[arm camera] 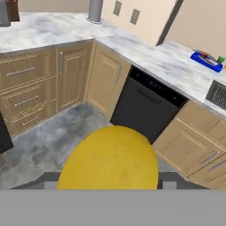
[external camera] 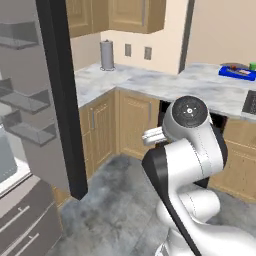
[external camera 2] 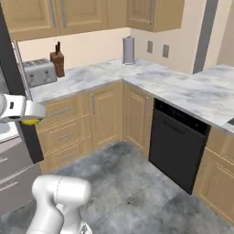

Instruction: Gather the lemon and mushroom from the fridge and place them on a tray on the dining counter. Then gather the steak and fish from the fridge and place them on the other tray.

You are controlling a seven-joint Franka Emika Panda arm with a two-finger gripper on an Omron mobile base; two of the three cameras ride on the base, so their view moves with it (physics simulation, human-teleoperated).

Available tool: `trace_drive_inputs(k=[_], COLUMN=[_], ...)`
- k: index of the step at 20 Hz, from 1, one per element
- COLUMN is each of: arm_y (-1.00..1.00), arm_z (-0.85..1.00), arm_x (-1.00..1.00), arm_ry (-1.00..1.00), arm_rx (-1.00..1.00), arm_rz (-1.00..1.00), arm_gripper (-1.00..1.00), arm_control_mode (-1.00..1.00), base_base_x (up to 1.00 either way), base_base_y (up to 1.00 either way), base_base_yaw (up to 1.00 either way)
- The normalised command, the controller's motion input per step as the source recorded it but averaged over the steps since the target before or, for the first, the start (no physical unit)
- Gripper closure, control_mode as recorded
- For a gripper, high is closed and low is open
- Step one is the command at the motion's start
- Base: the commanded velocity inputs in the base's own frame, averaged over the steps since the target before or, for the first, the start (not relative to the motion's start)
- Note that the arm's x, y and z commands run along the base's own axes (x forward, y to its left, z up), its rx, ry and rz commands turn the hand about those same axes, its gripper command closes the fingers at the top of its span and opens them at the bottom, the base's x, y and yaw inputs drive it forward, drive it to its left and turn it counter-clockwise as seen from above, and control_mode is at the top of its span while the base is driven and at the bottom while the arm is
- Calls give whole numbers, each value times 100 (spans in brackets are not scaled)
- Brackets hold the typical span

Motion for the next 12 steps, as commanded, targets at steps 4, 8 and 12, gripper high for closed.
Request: trace_drive_inputs(k=[4, 8, 12], arm_y=[0, 0, 0], arm_z=[0, 0, 0], arm_x=[0, 0, 0], arm_ry=[0, 0, 0], arm_rx=[0, 0, 0], arm_rz=[0, 0, 0], arm_gripper=[100, 100, 100], arm_control_mode=[100, 100, 100], base_base_x=[-3, 0, 0], base_base_y=[-8, -2, -36], base_base_yaw=[-58, -58, -51])
